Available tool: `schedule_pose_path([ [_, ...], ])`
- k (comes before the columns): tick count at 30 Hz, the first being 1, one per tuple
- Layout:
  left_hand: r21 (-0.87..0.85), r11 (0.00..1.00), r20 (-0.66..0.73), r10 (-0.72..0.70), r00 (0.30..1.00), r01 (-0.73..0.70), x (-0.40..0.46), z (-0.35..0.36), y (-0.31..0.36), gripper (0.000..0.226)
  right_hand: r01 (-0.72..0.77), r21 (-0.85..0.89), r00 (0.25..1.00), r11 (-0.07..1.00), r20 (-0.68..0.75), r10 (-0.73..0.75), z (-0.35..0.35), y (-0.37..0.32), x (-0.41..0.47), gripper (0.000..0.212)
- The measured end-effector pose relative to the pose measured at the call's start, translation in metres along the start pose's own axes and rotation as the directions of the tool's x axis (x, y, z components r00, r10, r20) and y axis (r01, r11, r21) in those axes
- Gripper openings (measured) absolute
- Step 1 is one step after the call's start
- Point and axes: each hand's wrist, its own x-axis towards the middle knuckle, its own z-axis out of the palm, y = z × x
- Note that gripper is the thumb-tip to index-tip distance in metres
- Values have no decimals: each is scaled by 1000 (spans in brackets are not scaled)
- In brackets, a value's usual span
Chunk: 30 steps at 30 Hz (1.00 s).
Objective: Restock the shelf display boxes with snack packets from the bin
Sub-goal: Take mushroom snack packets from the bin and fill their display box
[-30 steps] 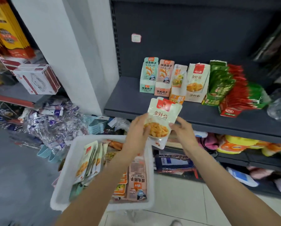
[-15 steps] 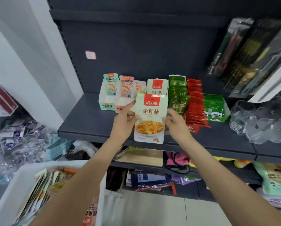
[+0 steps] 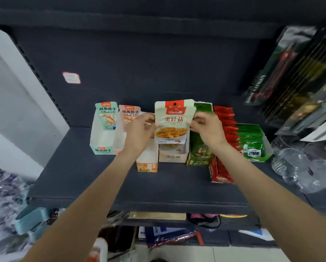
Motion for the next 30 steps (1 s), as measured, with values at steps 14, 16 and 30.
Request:
schedule_pose_path([
  [14,75,996,163,-54,985,42,69,32,-29,18,8,-386,999,923,36,6,-2,32,60,10],
  [16,79,995,187,-76,980,62,70,30,-31,25,0,-419,998,908,54,25,3,32,63,13],
  [30,313,926,268,129,955,-213,66,35,-40,27,146,-516,985,844,157,-75,3,25,71,12],
])
